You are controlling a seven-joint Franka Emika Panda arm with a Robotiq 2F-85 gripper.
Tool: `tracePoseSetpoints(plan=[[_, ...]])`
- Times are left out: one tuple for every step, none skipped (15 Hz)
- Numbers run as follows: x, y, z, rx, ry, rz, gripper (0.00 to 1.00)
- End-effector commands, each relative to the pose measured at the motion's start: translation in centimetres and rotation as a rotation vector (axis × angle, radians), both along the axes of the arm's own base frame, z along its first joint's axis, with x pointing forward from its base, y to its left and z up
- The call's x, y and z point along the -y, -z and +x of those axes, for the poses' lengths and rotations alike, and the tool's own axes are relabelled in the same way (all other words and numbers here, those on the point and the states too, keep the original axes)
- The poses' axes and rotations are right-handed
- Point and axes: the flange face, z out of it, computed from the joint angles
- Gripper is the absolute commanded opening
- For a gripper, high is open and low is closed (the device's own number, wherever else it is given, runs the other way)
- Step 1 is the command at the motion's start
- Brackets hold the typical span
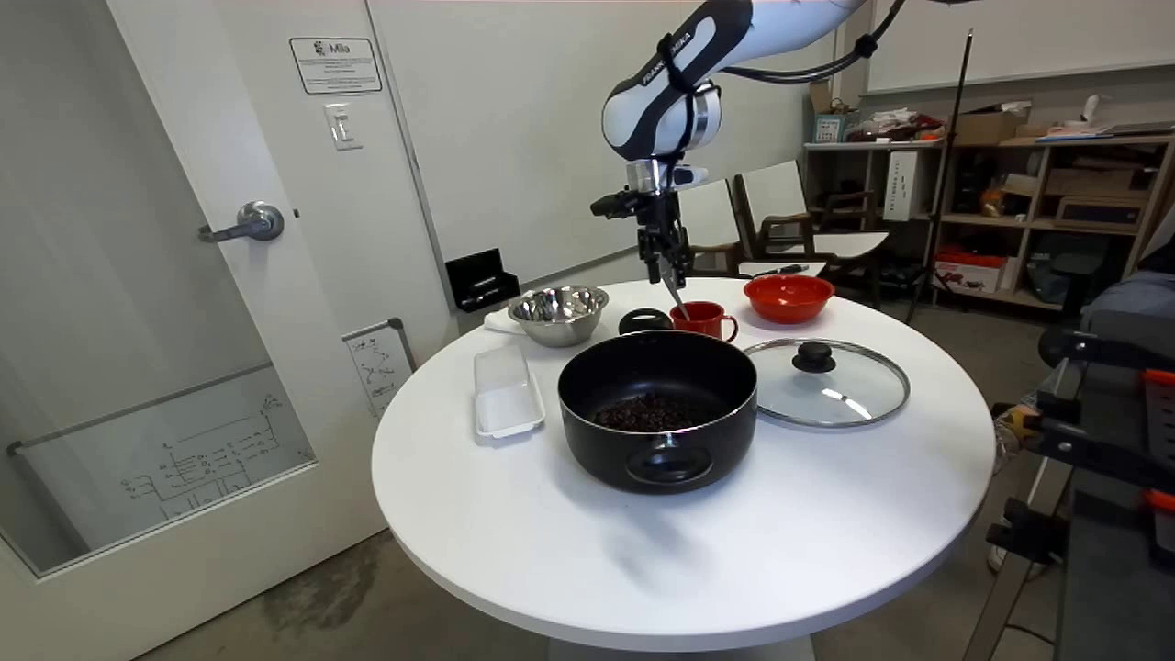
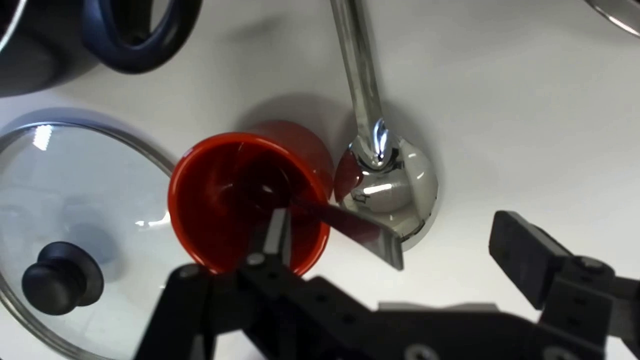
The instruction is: Take the spoon out of the bowl
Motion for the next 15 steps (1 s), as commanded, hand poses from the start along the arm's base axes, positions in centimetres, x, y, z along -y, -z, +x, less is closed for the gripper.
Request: tracePoseSetpoints(plan=[[0.0,0.1,0.2,-0.019,0.006,0.019,1.00],[-0.1,0.1,0.1,-0.031,0.007,0.026,1.00],[-0.3,0.1,0.0,-0.043,0.006,0.041,1.00],[-0.4,0.1,0.0,-0.049,0.006,0.035,1.00],[-0.5,0.1,-0.1,-0.058,0.004,0.037,1.00],[-0.5,0.0,0.0,-0.061,0.004,0.038,1.00],[-0.6,0.0,0.0,-0.066,0.003,0.039,1.00],[-0.6,0.0,-0.2,-0.078,0.005,0.042,1.00],[-0.6,-0.1,-0.2,-0.085,0.007,0.036,1.00],[-0.8,-0.2,-0.4,-0.097,0.005,0.036,1.00],[-0.8,-0.3,-0.5,-0.107,0.006,0.036,1.00],[-0.8,-0.3,-0.6,-0.119,0.005,0.038,1.00],[-0.9,-0.3,-0.7,-0.130,0.003,0.043,1.00],[-0.9,-0.3,-0.8,-0.139,0.002,0.045,1.00],[-1.0,-0.3,-0.9,-0.148,0.001,0.046,1.00]])
